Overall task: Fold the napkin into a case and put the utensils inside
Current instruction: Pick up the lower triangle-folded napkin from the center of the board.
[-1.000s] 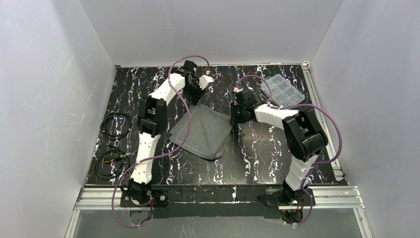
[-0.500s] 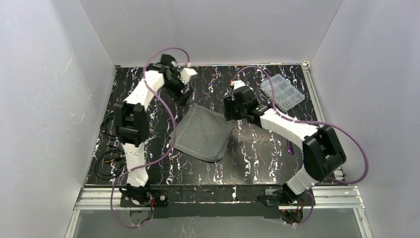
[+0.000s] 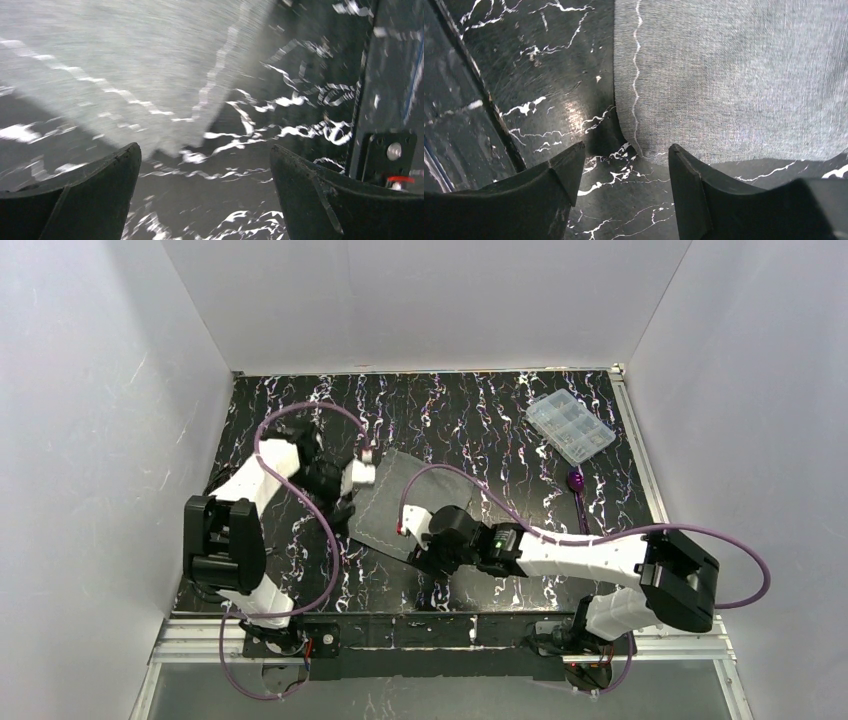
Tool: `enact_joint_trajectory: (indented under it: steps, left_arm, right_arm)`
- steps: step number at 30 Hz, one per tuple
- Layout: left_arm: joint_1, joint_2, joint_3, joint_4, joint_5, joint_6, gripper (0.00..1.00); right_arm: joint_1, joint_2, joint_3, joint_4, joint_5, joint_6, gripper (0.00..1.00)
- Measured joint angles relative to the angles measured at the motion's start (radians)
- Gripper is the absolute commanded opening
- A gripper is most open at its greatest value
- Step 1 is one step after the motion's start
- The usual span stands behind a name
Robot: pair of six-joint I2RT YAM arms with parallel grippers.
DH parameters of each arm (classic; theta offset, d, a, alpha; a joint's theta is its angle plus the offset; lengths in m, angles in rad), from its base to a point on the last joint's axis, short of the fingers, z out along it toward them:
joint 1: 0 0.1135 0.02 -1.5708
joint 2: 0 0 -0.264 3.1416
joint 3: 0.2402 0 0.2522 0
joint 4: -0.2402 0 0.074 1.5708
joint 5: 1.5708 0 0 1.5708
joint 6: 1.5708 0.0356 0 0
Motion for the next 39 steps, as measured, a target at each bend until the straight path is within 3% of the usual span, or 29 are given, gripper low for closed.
enact_joint_trajectory:
  steps: [7,15,21,32,39]
  left_arm:
    - [-0.038,-0.164,-0.369,0.104,-0.042,0.376,0.98]
    - [-0.105,-0.146,-0.429,0.32,-0.083,0.566,0.95]
    - [-0.124,-0.051,-0.389,0.352,-0.132,0.613,0.71]
    - [-0.167,0.074,-0.275,0.37,-0.211,0.552,0.01]
    - [-0.209,0.148,-0.163,0.29,-0.246,0.457,0.0]
  right_arm:
    - [0.035,0.019,-0.011,0.019,0.0,-0.11,0.72]
    - [0.023,0.166,-0.011,0.029,0.002,-0.15,0.67]
    - [-0.042,0.166,-0.011,0.034,-0.003,-0.139,0.58]
    - [-0.129,0.164,-0.042,0.087,-0.054,-0.058,0.17]
    - [-0.184,0.131,-0.071,0.112,-0.123,-0.008,0.06]
